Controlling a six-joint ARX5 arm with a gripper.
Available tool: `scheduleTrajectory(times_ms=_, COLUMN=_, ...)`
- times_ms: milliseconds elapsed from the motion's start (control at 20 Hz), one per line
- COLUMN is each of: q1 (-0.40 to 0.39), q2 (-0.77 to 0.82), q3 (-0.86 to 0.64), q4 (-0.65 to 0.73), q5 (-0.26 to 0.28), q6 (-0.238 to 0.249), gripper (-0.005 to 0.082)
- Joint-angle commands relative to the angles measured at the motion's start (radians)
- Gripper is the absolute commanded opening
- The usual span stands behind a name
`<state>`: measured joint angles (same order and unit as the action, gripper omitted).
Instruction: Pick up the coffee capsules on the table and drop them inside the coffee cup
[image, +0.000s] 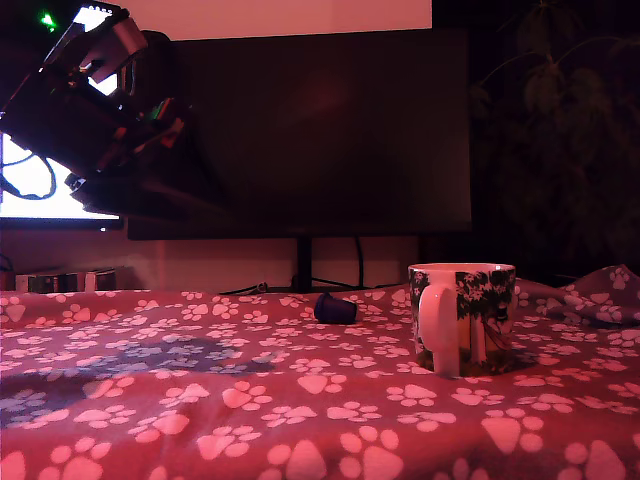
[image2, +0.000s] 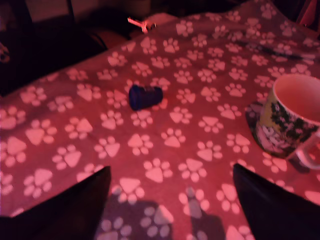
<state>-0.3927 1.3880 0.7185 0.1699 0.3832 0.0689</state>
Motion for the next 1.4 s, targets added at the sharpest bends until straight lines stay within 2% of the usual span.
scheduleTrajectory(times_ms=0, q1=-0.005, q2=-0.011, q3=-0.013, q4=0.016, q5=0.001, q6=0.009, gripper=0.0717)
scheduleTrajectory(times_ms=400, q1=-0.029, q2=0.102, q3=-0.013, q4=0.132, q5=0.000, q6=0.008, gripper=0.0717)
scheduleTrajectory(times_ms=750, q1=-0.051, q2=0.219, q3=-0.013, q4=0.385, q5=-0.027, q6=0.006, gripper=0.0714)
scheduleTrajectory(times_ms=1150, q1=-0.066, q2=0.323, q3=-0.013, q4=0.573, q5=-0.052, q6=-0.074, gripper=0.0714)
scheduleTrajectory(times_ms=1350, q1=-0.096, q2=0.380, q3=-0.013, q4=0.663, q5=-0.084, q6=-0.109, gripper=0.0714)
